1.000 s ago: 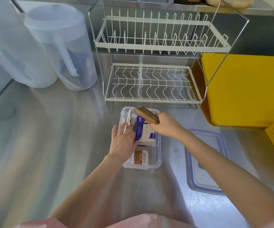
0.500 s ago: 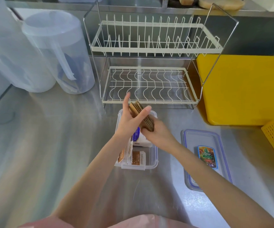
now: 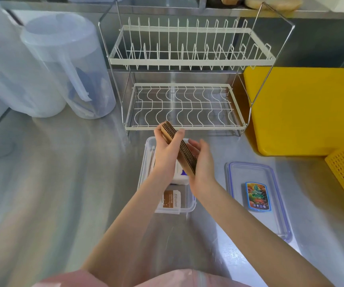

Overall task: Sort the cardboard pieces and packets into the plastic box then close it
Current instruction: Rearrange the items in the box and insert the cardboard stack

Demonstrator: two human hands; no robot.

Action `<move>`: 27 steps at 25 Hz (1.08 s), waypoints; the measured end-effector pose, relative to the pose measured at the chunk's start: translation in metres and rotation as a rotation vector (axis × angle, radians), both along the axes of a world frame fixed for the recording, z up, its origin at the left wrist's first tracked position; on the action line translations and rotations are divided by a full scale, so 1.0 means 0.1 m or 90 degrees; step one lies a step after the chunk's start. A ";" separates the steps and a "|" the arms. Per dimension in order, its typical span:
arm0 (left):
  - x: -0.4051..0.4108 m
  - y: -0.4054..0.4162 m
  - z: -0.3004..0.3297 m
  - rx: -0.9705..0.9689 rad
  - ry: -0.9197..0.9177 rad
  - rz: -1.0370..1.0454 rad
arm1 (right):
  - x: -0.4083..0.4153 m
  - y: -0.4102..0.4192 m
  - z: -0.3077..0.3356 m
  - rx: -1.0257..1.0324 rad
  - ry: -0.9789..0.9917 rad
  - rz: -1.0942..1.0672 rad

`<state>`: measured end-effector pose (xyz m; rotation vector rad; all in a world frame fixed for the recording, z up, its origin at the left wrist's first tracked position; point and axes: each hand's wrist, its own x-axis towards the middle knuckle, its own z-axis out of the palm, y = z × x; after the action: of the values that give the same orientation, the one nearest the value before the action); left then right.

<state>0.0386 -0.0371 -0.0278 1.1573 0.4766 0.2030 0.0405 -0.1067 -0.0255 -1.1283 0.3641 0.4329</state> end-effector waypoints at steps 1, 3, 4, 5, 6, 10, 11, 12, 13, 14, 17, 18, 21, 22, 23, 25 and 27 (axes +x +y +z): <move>0.00 0.02 0.00 -0.003 0.006 -0.011 | -0.01 0.01 0.00 -0.026 -0.019 0.029; 0.00 0.11 -0.02 -0.014 0.001 -0.018 | -0.02 0.00 -0.03 -0.084 -0.078 0.105; 0.00 0.14 -0.03 -0.013 -0.002 -0.013 | -0.01 -0.01 -0.07 -0.133 -0.122 0.149; 0.02 0.17 -0.05 0.016 0.006 -0.012 | -0.01 -0.03 -0.11 -0.193 -0.178 0.190; 0.04 0.18 -0.08 0.081 0.033 -0.018 | 0.00 -0.07 -0.15 -0.261 -0.246 0.224; 0.26 0.18 -0.22 0.340 0.213 -0.091 | 0.09 -0.23 -0.30 -0.475 -0.358 0.352; 0.30 0.16 -0.25 0.347 0.238 -0.117 | 0.12 -0.26 -0.32 -0.514 -0.364 0.370; 0.33 0.12 -0.27 0.346 0.256 -0.132 | 0.14 -0.28 -0.34 -0.550 -0.377 0.376; 0.34 0.10 -0.29 0.350 0.269 -0.136 | 0.16 -0.29 -0.37 -0.581 -0.391 0.377; 0.35 0.08 -0.31 0.360 0.279 -0.135 | 0.17 -0.29 -0.39 -0.600 -0.399 0.377; 0.35 0.12 -0.36 0.312 0.308 -0.136 | 0.22 -0.29 -0.39 -0.612 -0.362 0.373; 0.33 0.15 -0.37 0.283 0.309 -0.135 | 0.24 -0.29 -0.37 -0.625 -0.345 0.381; 0.26 0.28 -0.42 0.266 0.299 -0.142 | 0.26 -0.23 -0.32 -0.708 -0.344 0.444; 0.24 0.31 -0.44 0.277 0.302 -0.144 | 0.25 -0.21 -0.32 -0.743 -0.353 0.456; 0.24 0.32 -0.45 0.291 0.305 -0.147 | 0.24 -0.19 -0.31 -0.772 -0.361 0.459; 0.26 0.32 -0.44 0.317 0.305 -0.154 | 0.22 -0.16 -0.29 -0.796 -0.366 0.451; 0.29 0.32 -0.40 0.335 0.303 -0.167 | 0.23 -0.16 -0.29 -0.793 -0.367 0.454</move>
<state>0.0680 -0.0048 -0.0677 1.7832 0.7051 -0.1956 0.0631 -0.1223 -0.0543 -2.5434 -0.3917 0.4649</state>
